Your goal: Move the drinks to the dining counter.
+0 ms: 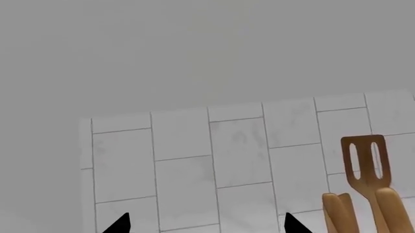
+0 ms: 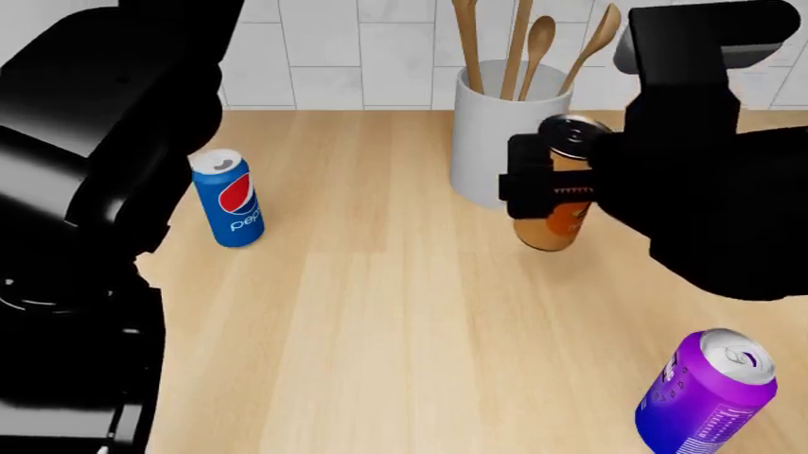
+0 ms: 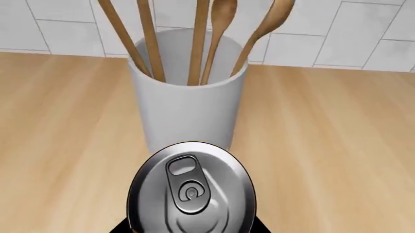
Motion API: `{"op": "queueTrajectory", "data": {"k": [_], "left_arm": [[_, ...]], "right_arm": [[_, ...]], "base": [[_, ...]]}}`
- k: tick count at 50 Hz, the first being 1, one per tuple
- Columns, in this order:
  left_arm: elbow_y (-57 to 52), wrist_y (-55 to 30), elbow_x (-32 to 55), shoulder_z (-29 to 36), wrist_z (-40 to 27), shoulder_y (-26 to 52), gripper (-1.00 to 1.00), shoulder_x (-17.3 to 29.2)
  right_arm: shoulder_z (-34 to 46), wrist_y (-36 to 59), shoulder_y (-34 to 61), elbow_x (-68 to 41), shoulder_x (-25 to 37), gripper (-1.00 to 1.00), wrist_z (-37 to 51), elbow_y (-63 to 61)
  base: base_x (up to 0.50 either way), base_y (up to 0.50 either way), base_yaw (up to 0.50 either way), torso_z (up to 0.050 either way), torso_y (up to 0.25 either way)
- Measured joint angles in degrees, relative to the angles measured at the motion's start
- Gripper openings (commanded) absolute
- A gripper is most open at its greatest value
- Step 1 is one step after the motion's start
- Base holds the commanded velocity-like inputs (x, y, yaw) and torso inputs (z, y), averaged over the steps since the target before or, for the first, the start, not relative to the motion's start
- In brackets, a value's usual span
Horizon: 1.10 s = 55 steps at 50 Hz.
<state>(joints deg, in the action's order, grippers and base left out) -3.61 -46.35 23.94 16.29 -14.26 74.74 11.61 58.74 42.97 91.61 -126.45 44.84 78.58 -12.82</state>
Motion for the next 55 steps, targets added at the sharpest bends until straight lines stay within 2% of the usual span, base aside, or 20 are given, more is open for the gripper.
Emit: {"op": "queueTrajectory", "data": {"k": [8, 22, 27, 47, 51, 55], "left_arm": [[-1.1, -5.9, 3.1, -1.0, 0.5, 1.1, 1.00, 1.1], [-6.0, -28.7, 9.0, -1.8, -1.8, 4.7, 1.00, 6.4], [-7.8, -34.3, 11.8, -2.0, -2.5, 4.5, 1.00, 8.2], [-9.6, -41.7, 20.9, -2.0, -5.7, 3.1, 1.00, 11.7], [-9.1, -42.3, 25.4, -2.0, -8.6, 3.2, 1.00, 12.7], [-7.7, -42.7, 33.9, -2.3, -14.6, 3.2, 1.00, 14.1]], "right_arm": [[-1.6, 0.4, 4.3, -0.6, -0.5, -1.00, 0.5, -0.7], [-3.3, 1.4, 10.3, -1.3, -1.9, -1.00, 0.5, 0.1], [-4.4, 0.7, 11.8, -1.2, -3.3, -1.00, -0.6, 0.5], [-11.4, -6.6, 17.2, 0.2, -9.4, -1.00, -5.0, 1.5], [-12.2, -7.3, 17.9, 0.2, -9.6, -1.00, -5.3, 1.6], [-12.8, -7.6, 18.6, 0.1, -9.8, -1.00, -5.3, 1.6]], "base": [[0.00, 0.00, 0.00, 0.000, 0.000], [0.00, 0.00, 0.00, 0.000, 0.000], [0.00, 0.00, 0.00, 0.000, 0.000], [0.00, 0.00, 0.00, 0.000, 0.000], [0.00, 0.00, 0.00, 0.000, 0.000], [0.00, 0.00, 0.00, 0.000, 0.000]]}}
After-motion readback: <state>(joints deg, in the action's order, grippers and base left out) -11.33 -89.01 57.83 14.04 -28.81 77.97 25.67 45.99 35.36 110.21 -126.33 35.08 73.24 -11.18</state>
